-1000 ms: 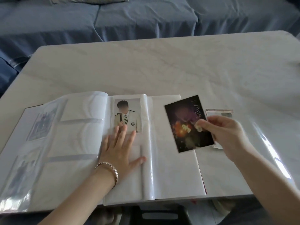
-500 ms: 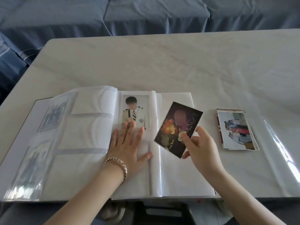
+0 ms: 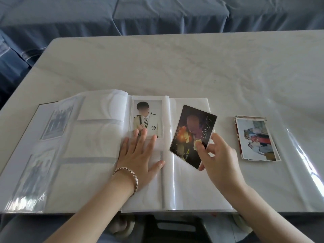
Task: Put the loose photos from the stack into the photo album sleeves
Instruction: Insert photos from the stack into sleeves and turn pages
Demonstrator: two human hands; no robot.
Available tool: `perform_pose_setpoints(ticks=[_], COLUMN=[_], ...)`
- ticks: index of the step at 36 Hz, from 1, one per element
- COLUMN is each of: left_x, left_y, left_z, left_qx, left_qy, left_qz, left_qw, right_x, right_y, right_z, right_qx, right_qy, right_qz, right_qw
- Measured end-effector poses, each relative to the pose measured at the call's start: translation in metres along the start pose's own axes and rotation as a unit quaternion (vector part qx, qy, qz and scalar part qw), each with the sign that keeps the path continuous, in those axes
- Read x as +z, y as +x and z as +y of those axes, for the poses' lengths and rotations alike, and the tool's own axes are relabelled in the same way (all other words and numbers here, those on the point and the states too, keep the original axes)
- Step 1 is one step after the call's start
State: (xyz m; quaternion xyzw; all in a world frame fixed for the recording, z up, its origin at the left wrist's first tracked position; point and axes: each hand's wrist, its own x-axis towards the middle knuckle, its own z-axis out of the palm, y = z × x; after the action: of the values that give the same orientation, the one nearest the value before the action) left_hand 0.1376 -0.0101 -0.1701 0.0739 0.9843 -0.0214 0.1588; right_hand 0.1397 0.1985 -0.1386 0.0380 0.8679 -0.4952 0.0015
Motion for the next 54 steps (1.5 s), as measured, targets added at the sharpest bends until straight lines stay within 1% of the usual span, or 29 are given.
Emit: perform_pose_setpoints(ticks=[7, 18, 22, 25, 30, 35, 40, 44, 54], left_x=[0.002, 0.001, -0.001, -0.007, -0.023, -0.031, -0.031, -0.033, -0.029], left_y=[0.002, 0.001, 0.001, 0.003, 0.01, 0.009, 0.002, 0.003, 0.002], left_z=[0.0, 0.0, 0.001, 0.0, -0.012, -0.033, -0.046, -0.049, -0.048], left_qx=[-0.006, -0.008, -0.011, -0.006, 0.024, 0.042, 0.053, 0.052, 0.065], left_qy=[-0.005, -0.008, -0.043, -0.058, -0.058, -0.037, -0.012, -0.045, -0.082], left_qz=[0.006, 0.005, 0.018, 0.036, 0.086, 0.081, 0.084, 0.096, 0.127], left_qw=[1.0, 1.0, 0.999, 0.998, 0.994, 0.995, 0.995, 0.993, 0.986], right_x=[0.001, 0.002, 0.003, 0.003, 0.003, -0.001, -0.009, -0.01, 0.002], right_y=[0.0, 0.002, 0.001, 0.0, -0.007, -0.012, -0.013, -0.013, -0.008], right_z=[0.003, 0.009, 0.01, 0.011, 0.012, 0.018, 0.023, 0.024, 0.012], right_qx=[0.005, 0.047, 0.062, 0.092, 0.133, 0.179, 0.199, 0.213, 0.205], right_qy=[0.015, 0.012, 0.014, 0.04, 0.071, 0.082, 0.079, 0.076, 0.083], right_qz=[0.011, -0.025, -0.036, -0.079, -0.189, -0.261, -0.323, -0.344, -0.356], right_qw=[1.0, 0.999, 0.997, 0.992, 0.97, 0.945, 0.922, 0.911, 0.908])
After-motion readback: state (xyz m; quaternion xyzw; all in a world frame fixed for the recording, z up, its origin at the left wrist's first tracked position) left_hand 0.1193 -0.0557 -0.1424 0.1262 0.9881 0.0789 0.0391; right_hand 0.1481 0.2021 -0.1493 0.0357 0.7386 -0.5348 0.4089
